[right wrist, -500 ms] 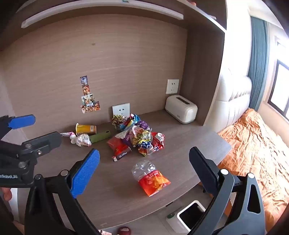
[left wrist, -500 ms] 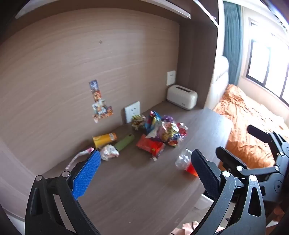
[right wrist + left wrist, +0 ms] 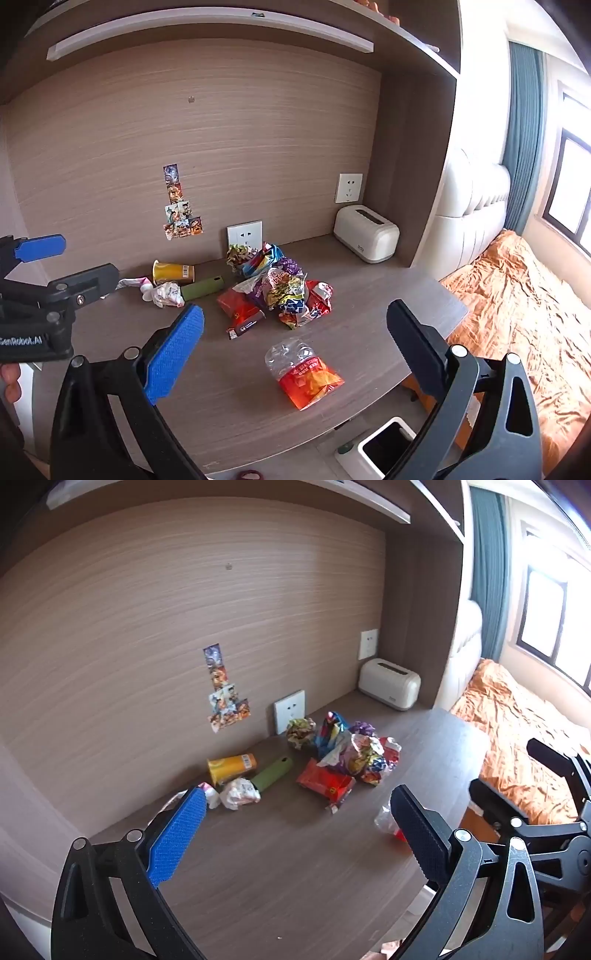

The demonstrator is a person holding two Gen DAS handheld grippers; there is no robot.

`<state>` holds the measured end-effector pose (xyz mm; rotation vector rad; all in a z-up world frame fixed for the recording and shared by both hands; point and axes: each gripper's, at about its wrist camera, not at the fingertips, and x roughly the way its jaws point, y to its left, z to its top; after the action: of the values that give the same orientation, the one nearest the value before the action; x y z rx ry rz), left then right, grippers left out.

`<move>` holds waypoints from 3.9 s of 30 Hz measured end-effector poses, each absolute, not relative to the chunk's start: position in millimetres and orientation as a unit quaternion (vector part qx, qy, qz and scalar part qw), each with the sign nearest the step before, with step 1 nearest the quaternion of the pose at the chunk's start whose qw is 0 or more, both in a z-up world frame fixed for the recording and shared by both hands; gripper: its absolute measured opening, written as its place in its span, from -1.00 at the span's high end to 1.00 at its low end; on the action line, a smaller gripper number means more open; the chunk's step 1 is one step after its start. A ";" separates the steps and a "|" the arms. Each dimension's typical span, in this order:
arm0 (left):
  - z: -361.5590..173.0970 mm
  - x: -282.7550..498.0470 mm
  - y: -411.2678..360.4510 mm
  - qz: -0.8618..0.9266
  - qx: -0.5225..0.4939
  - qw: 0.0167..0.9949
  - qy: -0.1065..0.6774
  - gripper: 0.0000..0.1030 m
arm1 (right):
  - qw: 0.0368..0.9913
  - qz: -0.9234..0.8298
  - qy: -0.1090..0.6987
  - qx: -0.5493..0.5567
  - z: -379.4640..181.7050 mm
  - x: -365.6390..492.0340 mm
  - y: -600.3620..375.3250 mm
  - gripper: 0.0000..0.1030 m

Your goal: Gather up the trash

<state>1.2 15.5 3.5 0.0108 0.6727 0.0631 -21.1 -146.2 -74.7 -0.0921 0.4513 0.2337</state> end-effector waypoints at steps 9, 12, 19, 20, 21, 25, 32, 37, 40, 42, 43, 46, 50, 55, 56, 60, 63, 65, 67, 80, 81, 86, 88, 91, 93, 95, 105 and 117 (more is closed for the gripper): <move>1.2 4.0 17.5 0.030 0.005 0.941 0.338 -0.91 | 0.964 0.118 0.238 -0.029 -73.9 -14.6 -151.6 -0.92; -1.4 4.0 16.3 0.032 0.008 0.940 0.338 -0.91 | 0.962 0.122 0.242 -0.032 -73.3 -12.5 -151.2 -0.92; -4.1 4.5 17.0 0.032 0.009 0.939 0.342 -0.91 | 0.960 0.129 0.246 -0.034 -75.0 -8.1 -148.2 -0.92; -4.2 5.0 16.7 0.032 0.009 0.939 0.343 -0.91 | 0.960 0.130 0.246 -0.035 -75.3 -7.6 -147.7 -0.92; -4.8 5.0 16.7 0.030 0.009 0.939 0.344 -0.91 | 0.960 0.130 0.246 -0.035 -75.5 -7.2 -147.2 -0.92; -6.8 8.4 15.7 0.033 0.011 0.937 0.347 -0.91 | 0.959 0.134 0.248 -0.037 -75.8 -3.9 -146.0 -0.92; -7.6 14.0 18.7 0.039 0.007 0.936 0.349 -0.91 | 0.958 0.135 0.252 -0.037 -77.8 0.0 -145.1 -0.92; -7.0 18.1 19.3 0.040 0.006 0.936 0.349 -0.91 | 0.957 0.136 0.253 -0.036 -78.3 2.8 -145.9 -0.92; -6.8 21.9 19.4 0.038 0.007 0.936 0.349 -0.91 | 0.957 0.136 0.254 -0.035 -78.6 3.6 -146.4 -0.92; -6.9 24.4 19.5 0.037 0.007 0.936 0.349 -0.91 | 0.957 0.135 0.255 -0.035 -78.6 5.2 -146.4 -0.92; -7.1 25.5 19.7 0.037 0.007 0.936 0.349 -0.91 | 0.956 0.136 0.256 -0.035 -78.9 5.8 -146.7 -0.92; -7.2 26.4 19.4 0.036 0.007 0.936 0.350 -0.91 | 0.956 0.135 0.258 -0.034 -78.6 8.6 -146.2 -0.92; -8.3 29.4 18.7 0.036 0.009 0.935 0.352 -0.91 | 0.955 0.136 0.262 -0.035 -78.7 11.0 -146.2 -0.92; -9.3 29.9 18.7 0.035 0.007 0.935 0.353 -0.91 | 0.954 0.137 0.263 -0.035 -79.5 11.9 -146.1 -0.92; -9.3 30.1 18.7 0.035 0.007 0.935 0.354 -0.91 | 0.954 0.138 0.263 -0.036 -79.5 11.9 -145.9 -0.92; -10.5 28.9 19.8 0.036 0.006 0.934 0.355 -0.91 | 0.954 0.140 0.265 -0.036 -79.3 13.3 -144.6 -0.92; -11.7 28.9 21.1 0.037 0.004 0.934 0.355 -0.91 | 0.953 0.141 0.266 -0.039 -79.2 15.7 -142.0 -0.92; -12.2 28.8 21.8 0.037 0.003 0.934 0.356 -0.91 | 0.952 0.141 0.267 -0.040 -79.6 16.2 -141.1 -0.92; -12.4 29.7 22.5 0.035 0.002 0.933 0.358 -0.91 | 0.952 0.142 0.269 -0.042 -80.0 16.4 -139.9 -0.92; -16.9 37.0 25.0 0.031 -0.001 0.929 0.369 -0.91 | 0.950 0.143 0.274 -0.044 -82.2 18.5 -136.2 -0.92; -16.8 37.5 24.7 0.030 -0.001 0.929 0.370 -0.91 | 0.950 0.143 0.275 -0.044 -82.4 19.0 -136.2 -0.92; -22.4 42.6 23.4 0.023 0.001 0.927 0.373 -0.91 | 0.949 0.143 0.278 -0.047 -85.2 21.1 -135.6 -0.92; -25.4 45.1 22.6 0.017 0.005 0.928 0.371 -0.91 | 0.948 0.143 0.280 -0.049 -87.2 23.4 -135.7 -0.92; -31.7 52.2 21.5 0.010 0.009 0.927 0.374 -0.91 | 0.946 0.141 0.286 -0.054 -92.0 28.1 -136.3 -0.92; -36.1 57.8 20.7 0.003 0.006 0.927 0.375 -0.91 | 0.945 0.140 0.291 -0.057 -96.2 31.3 -137.8 -0.92; -42.6 65.6 21.1 -0.008 0.000 0.925 0.381 -0.91 | 0.944 0.136 0.294 -0.064 -102.5 34.8 -138.6 -0.92; -92.6 119.9 -2.5 -0.041 0.001 0.908 0.417 -0.91 | 0.931 0.123 0.333 -0.087 -153.7 57.8 -150.4 -0.92; -174.1 182.1 -21.6 -0.054 0.069 0.898 0.432 -0.91 | 0.896 0.159 0.387 -0.151 -224.7 103.4 -145.4 -0.92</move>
<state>182.1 -21.6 -174.1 0.1428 0.8942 -0.1109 103.4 -145.4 -224.7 -0.3135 0.8012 0.3297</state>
